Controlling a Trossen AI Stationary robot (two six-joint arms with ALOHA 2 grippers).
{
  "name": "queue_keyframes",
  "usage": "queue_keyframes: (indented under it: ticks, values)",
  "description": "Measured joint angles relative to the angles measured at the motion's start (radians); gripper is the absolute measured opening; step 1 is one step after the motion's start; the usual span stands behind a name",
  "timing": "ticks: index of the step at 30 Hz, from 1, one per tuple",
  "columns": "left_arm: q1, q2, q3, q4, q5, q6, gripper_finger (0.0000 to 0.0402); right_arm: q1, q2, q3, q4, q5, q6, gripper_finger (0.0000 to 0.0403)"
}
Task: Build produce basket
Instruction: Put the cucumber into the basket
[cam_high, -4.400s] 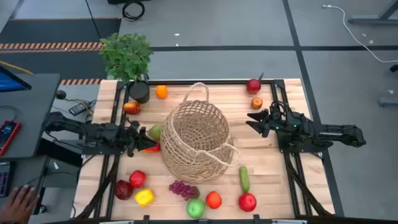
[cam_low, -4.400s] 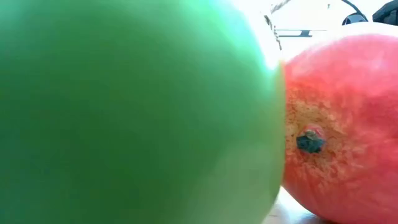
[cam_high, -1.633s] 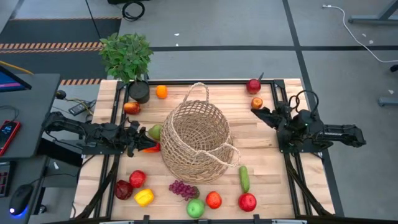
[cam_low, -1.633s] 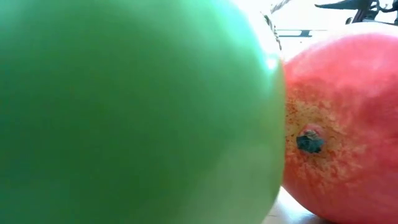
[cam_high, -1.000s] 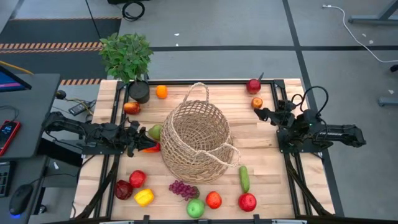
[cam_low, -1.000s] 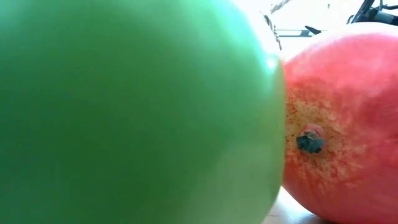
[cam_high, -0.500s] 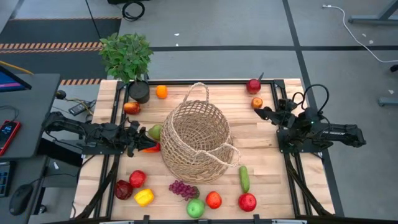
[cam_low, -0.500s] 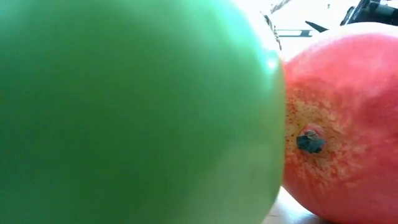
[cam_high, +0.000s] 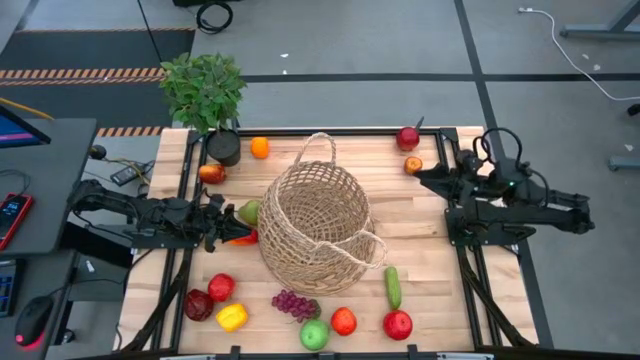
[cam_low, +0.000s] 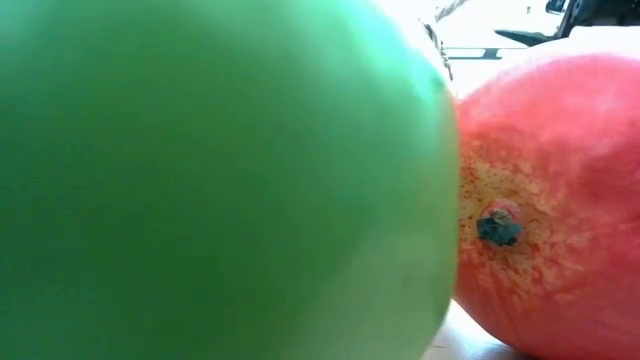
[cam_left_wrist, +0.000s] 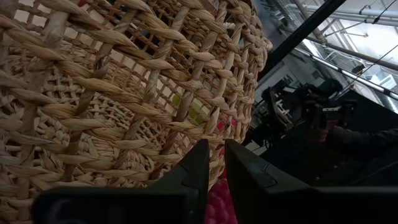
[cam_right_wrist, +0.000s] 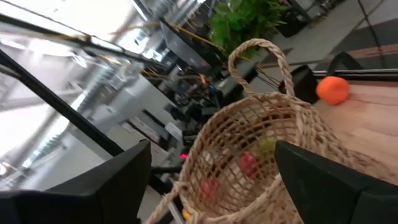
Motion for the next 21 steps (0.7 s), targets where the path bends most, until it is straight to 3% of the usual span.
queue_keyframes:
  ticks: [9, 21]
  values:
    - [0.0, 0.0, 0.0, 0.0, 0.0, 0.0, 0.0063, 0.0, 0.159, 0.123, -0.1, 0.0, -0.129, 0.0345]
    - [0.0, 0.0, 0.0, 0.0, 0.0, 0.0, 0.0062, 0.055, 0.349, 0.24, -0.101, -0.052, -0.134, 0.0345]
